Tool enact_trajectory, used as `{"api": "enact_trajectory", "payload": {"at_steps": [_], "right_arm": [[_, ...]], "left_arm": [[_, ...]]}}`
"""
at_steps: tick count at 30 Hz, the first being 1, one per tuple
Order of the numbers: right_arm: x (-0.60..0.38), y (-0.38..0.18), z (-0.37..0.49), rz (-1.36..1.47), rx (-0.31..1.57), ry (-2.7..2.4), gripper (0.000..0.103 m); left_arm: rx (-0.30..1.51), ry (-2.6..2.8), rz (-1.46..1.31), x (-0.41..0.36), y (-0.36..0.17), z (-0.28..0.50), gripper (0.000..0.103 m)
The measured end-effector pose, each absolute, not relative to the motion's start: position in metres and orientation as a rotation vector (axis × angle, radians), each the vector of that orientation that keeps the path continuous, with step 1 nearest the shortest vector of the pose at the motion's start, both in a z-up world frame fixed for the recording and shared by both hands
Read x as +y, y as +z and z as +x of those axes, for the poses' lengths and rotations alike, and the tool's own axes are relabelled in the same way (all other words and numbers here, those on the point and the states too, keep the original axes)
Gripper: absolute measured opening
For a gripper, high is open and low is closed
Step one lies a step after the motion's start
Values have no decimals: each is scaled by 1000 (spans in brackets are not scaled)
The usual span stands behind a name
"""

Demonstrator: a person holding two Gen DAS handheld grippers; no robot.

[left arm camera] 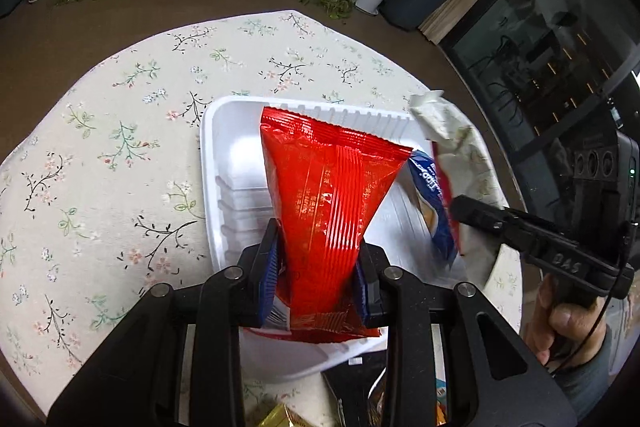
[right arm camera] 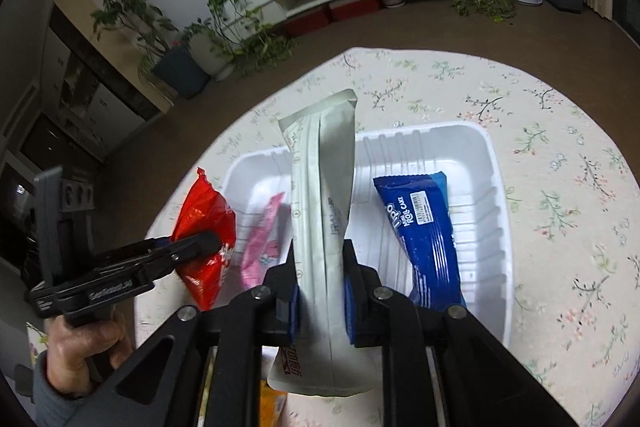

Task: Organize snacks
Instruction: 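Lower the red bag and white packet into the tray and open both tools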

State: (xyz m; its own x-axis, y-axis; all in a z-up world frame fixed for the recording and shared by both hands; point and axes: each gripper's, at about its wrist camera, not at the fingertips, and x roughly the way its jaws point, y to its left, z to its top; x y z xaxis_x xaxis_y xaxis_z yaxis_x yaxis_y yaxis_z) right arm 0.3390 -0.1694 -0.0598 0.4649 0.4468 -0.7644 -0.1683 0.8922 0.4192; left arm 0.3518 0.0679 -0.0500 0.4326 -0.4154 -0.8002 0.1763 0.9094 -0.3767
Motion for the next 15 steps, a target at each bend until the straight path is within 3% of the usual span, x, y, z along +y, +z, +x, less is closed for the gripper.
{"api": "enact_trajectory", "payload": {"at_steps": [15], "right_arm": [[-164,-102,353,234,1075,334,18]], "left_arm": [[1087,-374,-260,39,-79,354,32]]}}
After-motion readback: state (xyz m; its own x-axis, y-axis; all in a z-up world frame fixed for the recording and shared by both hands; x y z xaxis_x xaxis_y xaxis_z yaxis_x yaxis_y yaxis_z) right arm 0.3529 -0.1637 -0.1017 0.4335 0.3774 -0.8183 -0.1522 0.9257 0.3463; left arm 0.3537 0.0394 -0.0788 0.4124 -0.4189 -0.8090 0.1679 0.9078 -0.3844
